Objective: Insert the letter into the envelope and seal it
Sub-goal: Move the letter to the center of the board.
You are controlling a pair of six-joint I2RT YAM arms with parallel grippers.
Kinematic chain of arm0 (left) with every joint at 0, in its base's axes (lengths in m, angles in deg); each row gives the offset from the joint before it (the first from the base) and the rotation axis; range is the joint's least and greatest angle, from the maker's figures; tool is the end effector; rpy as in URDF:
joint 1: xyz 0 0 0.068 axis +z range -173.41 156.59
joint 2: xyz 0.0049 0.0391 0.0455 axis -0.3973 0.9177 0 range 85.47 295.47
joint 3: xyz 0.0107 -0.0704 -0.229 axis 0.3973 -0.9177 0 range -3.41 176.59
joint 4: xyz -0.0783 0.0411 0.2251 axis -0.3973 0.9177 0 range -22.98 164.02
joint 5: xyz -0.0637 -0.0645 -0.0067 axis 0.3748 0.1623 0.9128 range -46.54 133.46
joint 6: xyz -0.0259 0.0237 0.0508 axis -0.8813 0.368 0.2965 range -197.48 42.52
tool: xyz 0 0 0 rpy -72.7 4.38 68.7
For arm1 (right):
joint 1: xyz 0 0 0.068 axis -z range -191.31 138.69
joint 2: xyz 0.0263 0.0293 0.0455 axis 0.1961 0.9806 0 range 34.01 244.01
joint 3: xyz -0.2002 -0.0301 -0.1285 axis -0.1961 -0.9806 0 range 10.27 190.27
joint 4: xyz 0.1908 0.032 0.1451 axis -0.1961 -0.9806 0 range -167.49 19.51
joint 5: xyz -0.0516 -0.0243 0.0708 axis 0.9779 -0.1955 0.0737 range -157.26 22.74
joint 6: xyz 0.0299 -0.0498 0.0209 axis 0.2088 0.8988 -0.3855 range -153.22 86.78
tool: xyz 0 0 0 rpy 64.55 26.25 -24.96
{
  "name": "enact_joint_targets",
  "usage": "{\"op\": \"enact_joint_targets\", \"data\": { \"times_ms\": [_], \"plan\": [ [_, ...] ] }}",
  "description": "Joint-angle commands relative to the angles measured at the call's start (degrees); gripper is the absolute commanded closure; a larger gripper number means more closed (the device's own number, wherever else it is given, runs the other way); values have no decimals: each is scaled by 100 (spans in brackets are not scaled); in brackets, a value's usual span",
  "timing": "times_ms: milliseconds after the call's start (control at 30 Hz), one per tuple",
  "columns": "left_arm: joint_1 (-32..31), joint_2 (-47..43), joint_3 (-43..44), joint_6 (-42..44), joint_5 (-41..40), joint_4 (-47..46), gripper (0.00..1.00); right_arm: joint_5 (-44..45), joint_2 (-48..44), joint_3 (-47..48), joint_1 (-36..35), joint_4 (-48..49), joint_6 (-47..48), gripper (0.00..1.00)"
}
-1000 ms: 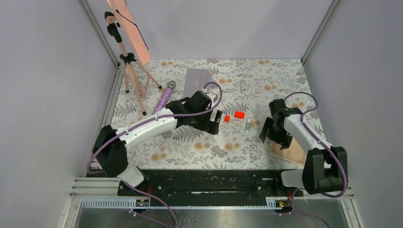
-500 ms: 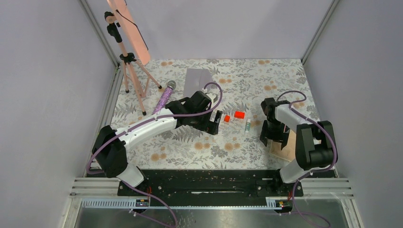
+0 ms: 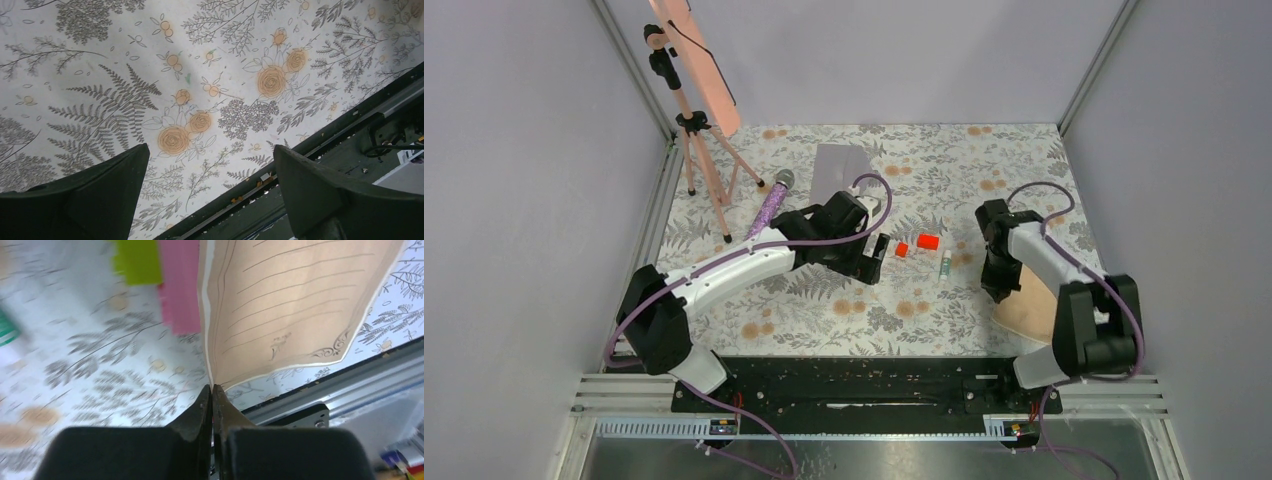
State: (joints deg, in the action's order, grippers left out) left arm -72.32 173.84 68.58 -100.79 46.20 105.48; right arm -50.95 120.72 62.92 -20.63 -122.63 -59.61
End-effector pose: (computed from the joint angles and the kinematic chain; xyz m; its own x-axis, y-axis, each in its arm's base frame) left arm 0.2051 -0.2386 0.2388 -0.7986 0.3144 -0.5133 0.4954 0.8277 -0.2637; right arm 0.2329 0.0249 0.1487 -0.9430 0.2776 -0.1838 0.3149 0.9229 -0.2216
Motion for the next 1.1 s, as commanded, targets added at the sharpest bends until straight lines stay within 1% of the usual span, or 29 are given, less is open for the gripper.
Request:
{"op": "enact_joint_targets", "data": {
  "times_ms": [0, 100, 200, 333, 400, 500, 600, 633, 700, 733, 767, 800, 867, 933, 1067],
  "plan": [
    [-9, -407, 475, 314, -477, 224, 1, -652, -1110, 474, -319, -187, -86, 100],
    [84, -504, 617, 228, -667, 337, 1, -952, -1388, 982, -755, -271, -309, 100],
    [164, -646, 558, 11, -877, 348, 1, -1136, -1213, 1455, -1390, -325, -447, 100],
    [242, -785, 420, -368, -1393, 459, 1, -1591, -625, 1868, -2326, 23, -600, 100],
    [322, -863, 326, -576, -1508, 495, 1, -2048, -291, 1985, -2651, 315, -664, 100],
    [409, -910, 181, -799, -1507, 496, 1, -2663, 144, 2089, -3050, 837, -727, 100],
    [406, -887, 142, -935, -1396, 496, 1, -3007, 475, 2164, -3275, 1073, -632, 100],
    [409, -873, 139, -972, -1349, 495, 1, -3076, 531, 2185, -3277, 1074, -595, 88],
    [408, -853, 119, -993, -1297, 456, 1, -3082, 530, 2265, -3272, 975, -395, 69],
    [405, -837, 122, -971, -1280, 438, 1, -3055, 479, 2342, -3269, 858, -245, 54],
    [407, -813, 127, -939, -1272, 431, 1, -2974, 397, 2408, -3264, 718, -108, 44],
    [403, -780, 134, -919, -1281, 429, 1, -2851, 296, 2455, -3243, 589, 10, 40],
    [408, -681, 201, -844, -1258, 432, 1, -2599, 31, 2423, -3127, 384, 151, 38],
    [387, -518, 289, -785, -1164, 428, 1, -2444, -308, 2181, -2735, 340, 171, 38],
    [333, -169, 472, -721, -891, 408, 1, -2287, -1067, 1274, -1573, 486, 19, 38]
  ]
}}
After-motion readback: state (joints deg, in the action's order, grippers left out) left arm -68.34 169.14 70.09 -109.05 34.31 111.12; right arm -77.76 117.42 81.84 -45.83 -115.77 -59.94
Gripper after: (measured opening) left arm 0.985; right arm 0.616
